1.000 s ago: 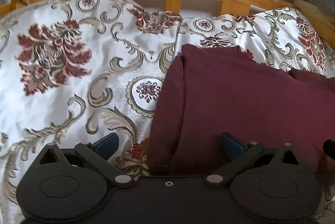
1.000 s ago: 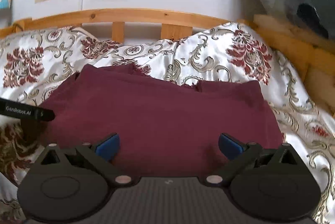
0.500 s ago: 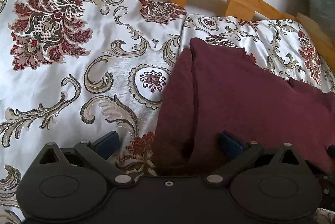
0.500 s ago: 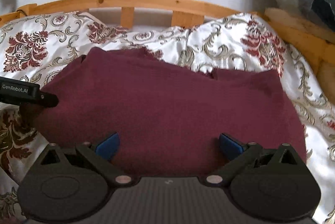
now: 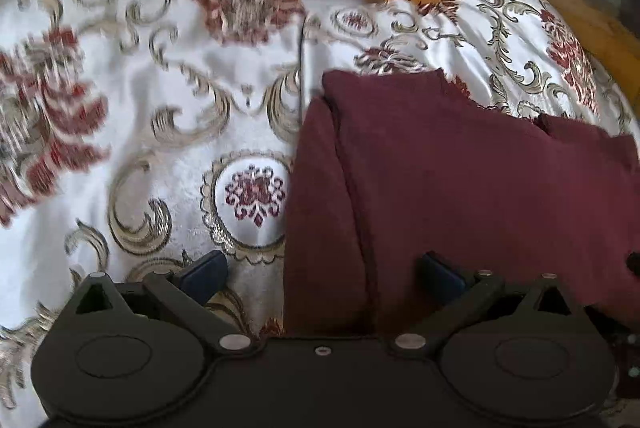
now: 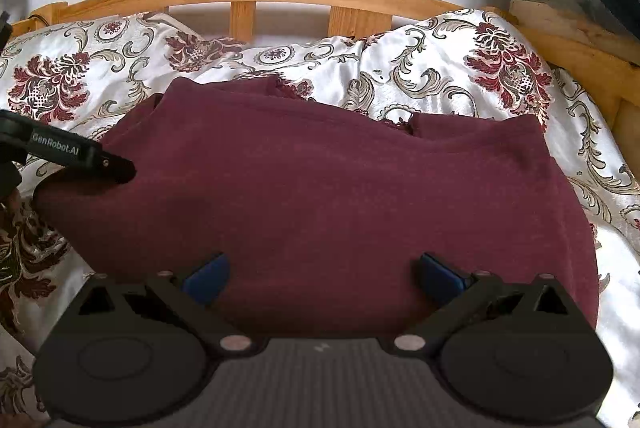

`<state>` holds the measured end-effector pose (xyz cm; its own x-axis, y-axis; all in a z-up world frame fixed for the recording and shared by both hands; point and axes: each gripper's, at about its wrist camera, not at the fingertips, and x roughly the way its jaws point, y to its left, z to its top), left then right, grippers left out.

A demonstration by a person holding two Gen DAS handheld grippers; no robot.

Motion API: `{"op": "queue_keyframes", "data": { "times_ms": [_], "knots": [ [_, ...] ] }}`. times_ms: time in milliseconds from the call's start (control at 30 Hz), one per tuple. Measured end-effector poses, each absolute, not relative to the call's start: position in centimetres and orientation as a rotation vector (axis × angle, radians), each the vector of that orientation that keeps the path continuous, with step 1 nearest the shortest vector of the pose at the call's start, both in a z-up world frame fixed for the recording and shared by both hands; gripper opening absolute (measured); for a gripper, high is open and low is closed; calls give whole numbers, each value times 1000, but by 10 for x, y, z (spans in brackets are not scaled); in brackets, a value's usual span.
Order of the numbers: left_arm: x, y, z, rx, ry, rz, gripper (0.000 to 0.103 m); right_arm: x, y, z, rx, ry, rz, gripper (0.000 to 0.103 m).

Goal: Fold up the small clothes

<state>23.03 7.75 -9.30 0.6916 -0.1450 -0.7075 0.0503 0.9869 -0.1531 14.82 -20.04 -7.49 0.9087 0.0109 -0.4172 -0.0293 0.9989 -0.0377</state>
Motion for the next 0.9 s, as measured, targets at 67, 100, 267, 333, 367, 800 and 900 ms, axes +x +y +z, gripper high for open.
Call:
{"op": "queue_keyframes", "data": {
  "times_ms": [67,100,267,333,367,800,900],
  "knots": [
    [231,81,-92,-141,810,-123,102,149,-200,-75,-41,434,17,103],
    [231,81,-92,-141,814,-128,102,149,-200,-75,-42,436,15,103],
    [227,77,-87,-117,813,-132,92,149,-198,-76,-52,435,10,103],
    [225,75,-84,-109,821,-111,87,150,-199,-76,-52,435,11,103],
    [225,73,-81,-105,823,-107,81,150,-199,-76,-51,436,11,103],
    [230,39,-42,-90,911,-46,16,150,-200,-73,-57,445,20,103],
    [221,18,-21,-54,855,-108,15,146,-198,-67,-131,419,-12,103]
  ]
}}
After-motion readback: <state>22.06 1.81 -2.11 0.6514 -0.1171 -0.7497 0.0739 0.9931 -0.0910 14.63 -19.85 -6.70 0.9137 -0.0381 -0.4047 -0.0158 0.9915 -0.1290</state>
